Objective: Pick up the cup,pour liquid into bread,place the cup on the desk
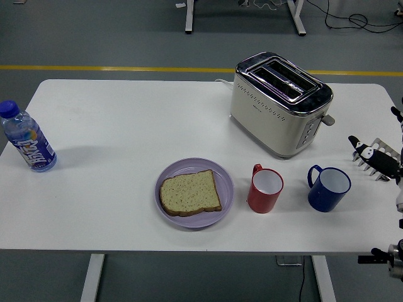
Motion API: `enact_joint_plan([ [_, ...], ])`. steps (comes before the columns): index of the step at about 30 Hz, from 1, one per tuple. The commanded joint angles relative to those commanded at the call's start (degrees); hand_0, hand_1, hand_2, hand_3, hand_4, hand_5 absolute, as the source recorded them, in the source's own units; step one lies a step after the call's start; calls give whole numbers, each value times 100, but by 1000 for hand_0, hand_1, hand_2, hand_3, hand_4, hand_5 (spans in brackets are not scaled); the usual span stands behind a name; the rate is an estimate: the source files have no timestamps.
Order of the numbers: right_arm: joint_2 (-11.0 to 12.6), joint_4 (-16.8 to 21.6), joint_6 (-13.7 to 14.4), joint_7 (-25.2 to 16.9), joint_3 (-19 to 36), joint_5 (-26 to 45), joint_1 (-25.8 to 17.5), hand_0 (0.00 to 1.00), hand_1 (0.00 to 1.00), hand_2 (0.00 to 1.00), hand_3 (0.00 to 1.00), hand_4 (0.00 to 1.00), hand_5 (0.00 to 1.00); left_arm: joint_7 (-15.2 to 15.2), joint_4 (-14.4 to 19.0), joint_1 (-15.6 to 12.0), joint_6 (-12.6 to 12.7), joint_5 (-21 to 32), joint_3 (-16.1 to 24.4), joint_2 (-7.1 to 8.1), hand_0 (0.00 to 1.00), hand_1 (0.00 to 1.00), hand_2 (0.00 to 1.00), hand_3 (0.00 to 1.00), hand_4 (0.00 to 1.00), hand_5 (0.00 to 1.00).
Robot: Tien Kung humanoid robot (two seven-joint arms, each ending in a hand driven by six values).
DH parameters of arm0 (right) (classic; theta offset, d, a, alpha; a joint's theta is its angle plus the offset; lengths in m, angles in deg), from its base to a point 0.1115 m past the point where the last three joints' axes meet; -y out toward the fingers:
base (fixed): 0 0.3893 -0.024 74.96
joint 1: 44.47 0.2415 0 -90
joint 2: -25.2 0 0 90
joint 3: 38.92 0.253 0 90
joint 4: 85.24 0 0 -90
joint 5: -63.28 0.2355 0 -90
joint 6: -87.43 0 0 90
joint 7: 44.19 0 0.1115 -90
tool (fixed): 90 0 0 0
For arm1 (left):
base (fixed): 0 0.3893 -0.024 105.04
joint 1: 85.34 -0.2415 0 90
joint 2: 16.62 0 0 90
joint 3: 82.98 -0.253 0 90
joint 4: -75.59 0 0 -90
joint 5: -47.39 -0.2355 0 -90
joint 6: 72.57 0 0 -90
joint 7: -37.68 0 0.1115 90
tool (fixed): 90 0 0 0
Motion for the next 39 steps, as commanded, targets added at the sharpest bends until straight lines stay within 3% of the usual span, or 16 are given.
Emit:
enact_joint_plan([
  [6, 40, 464, -272, 1, 100, 792, -53, 998, 901, 995, 998, 998, 2, 11, -3, -8, -1, -34, 19, 3, 681, 683, 692, 541, 250, 998],
  [10, 68, 777, -617, 12, 224, 1495, -96, 998, 901, 990, 998, 998, 3, 24, -3, -28, -1, -81, 47, 6, 682, 684, 692, 541, 250, 998],
  [21, 121, 1276, -1967, -92, 552, 3642, -88, 998, 894, 969, 996, 998, 29, 82, -6, -103, -3, -279, 159, 12, 681, 684, 692, 542, 252, 998],
  [28, 112, 1385, -2122, -138, 579, 4043, -71, 998, 892, 969, 998, 998, 32, 89, -4, -135, -4, -327, 187, 14, 681, 684, 692, 544, 253, 998],
  [34, 48, 1399, -2047, -134, 601, 3983, -45, 998, 894, 970, 998, 998, 31, 44, -6, -168, -5, -215, 119, 22, 681, 684, 693, 542, 252, 998],
  [39, 66, 1356, -1792, 1, 708, 3446, -35, 998, 893, 974, 998, 998, 36, 35, -11, -160, 1, -160, 94, 21, 681, 684, 692, 542, 253, 998],
])
